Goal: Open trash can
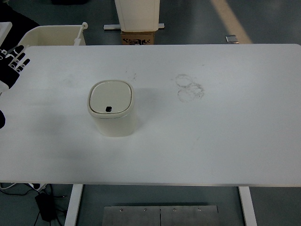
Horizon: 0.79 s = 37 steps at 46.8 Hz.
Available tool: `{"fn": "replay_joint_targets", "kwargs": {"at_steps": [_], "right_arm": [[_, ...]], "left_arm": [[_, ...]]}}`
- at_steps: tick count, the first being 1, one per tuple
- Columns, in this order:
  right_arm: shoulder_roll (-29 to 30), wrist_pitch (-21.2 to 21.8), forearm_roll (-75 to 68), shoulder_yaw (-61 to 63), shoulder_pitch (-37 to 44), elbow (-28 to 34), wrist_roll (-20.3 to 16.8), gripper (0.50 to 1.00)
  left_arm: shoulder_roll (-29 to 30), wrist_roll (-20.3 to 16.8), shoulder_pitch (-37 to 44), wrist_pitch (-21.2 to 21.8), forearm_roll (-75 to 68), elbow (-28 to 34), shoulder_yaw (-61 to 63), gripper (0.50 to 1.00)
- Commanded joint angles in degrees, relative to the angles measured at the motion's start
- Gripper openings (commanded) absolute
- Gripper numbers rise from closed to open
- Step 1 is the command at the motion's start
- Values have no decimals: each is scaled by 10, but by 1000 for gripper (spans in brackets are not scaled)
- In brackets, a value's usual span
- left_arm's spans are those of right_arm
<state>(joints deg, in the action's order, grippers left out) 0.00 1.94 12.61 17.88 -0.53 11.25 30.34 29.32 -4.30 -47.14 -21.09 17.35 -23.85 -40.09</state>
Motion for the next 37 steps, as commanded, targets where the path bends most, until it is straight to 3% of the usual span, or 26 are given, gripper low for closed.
{"fn": "replay_joint_targets", "kwargs": {"at_steps": [1,6,12,20,28,37], "right_arm": [[0,0,0,1,0,0,0,993],[0,0,0,1,0,0,0,991],[0,0,0,1,0,0,0,991],[0,0,1,1,0,0,0,991],[0,0,0,1,0,0,0,991],[0,1,0,1,0,1,0,991]], "left_arm": [[6,9,-9,21,-8,-18,1,1000],[36,20,-9,66,-18,-77,5,1000],[82,20,-9,100,-23,-202,19,1000],[154,21,-24,104,-42,-367,42,1000],[177,43,-87,94,-130,-424,77,1000],[204,63,-176,49,-177,-472,143,1000]]}}
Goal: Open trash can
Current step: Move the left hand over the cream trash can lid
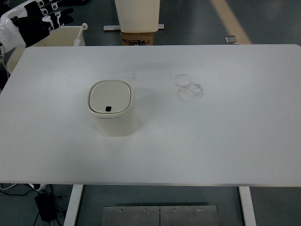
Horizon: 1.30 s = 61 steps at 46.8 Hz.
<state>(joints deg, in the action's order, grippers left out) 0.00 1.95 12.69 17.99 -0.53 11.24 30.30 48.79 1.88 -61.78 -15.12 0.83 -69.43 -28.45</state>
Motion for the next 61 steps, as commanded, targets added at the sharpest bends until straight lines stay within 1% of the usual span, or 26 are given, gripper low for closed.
{"fn": "replay_joint_targets", "kwargs": {"at_steps": [1,7,15,20,24,25,32,42,49,61], "right_arm": [[0,1,0,0,0,1,0,991],[0,1,0,-1,0,1,0,991],[0,1,0,-1,-1,1,0,991],[0,1,0,0,0,1,0,991],[0,1,0,0,0,1,0,991],[0,1,0,0,0,1,-1,991],[0,1,0,0,0,1,0,991],[0,1,0,0,0,1,0,991],[0,1,0,0,0,1,-1,991],[0,1,0,0,0,1,-1,991]], "left_arm": [[12,1,-40,-14,-14,-21,37,1000],[25,1,-98,-47,-27,-46,96,1000],[36,2,-149,-108,-68,-78,144,1000],[38,14,-159,-146,-119,-99,153,1000],[50,26,-160,-193,-156,-112,154,1000],[53,26,-160,-199,-163,-114,154,1000],[63,26,-154,-199,-202,-121,155,1000],[64,26,-150,-199,-219,-120,190,1000],[54,26,-113,-199,-219,-117,191,1000],[43,26,-94,-199,-233,-117,191,1000]]}}
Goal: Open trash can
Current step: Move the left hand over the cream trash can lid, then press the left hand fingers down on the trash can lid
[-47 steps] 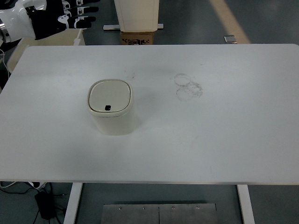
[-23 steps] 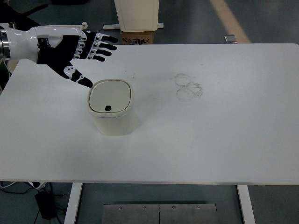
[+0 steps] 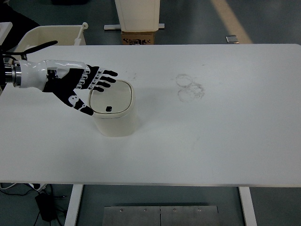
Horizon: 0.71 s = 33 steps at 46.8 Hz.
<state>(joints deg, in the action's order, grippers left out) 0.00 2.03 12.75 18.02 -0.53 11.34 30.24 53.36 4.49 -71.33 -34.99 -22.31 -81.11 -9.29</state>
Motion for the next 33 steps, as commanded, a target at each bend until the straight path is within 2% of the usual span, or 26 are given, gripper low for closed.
{"fn": "replay_joint_targets", "kwargs": {"at_steps": [1,14,33], "right_arm": [[0,0,0,0,0,0,0,991],[0,0,-1,0,0,0,0,991],[0,0,-2,0,-1,0,1,991]], "left_arm": [[-4,0,1,0,-2,0,0,1000],[-26,0,15,0,-3,1,0,1000],[-26,0,37,0,-14,1,0,1000]]}}
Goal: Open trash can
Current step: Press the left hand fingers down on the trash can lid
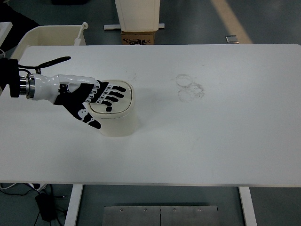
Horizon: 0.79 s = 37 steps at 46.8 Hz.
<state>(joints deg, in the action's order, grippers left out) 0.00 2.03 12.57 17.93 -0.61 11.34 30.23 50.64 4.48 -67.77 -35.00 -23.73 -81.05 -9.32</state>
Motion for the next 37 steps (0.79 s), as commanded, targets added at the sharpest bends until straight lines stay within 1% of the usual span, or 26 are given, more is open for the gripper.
{"fn": "replay_joint_targets", "kwargs": {"at_steps": [1,37], "right_arm": [[0,0,1,0,0,0,0,991],[0,0,0,0,-1,0,0,991]], "left_arm": [[1,0,2,0,0,0,0,1000],[-1,0,6,0,0,0,0,1000]]}}
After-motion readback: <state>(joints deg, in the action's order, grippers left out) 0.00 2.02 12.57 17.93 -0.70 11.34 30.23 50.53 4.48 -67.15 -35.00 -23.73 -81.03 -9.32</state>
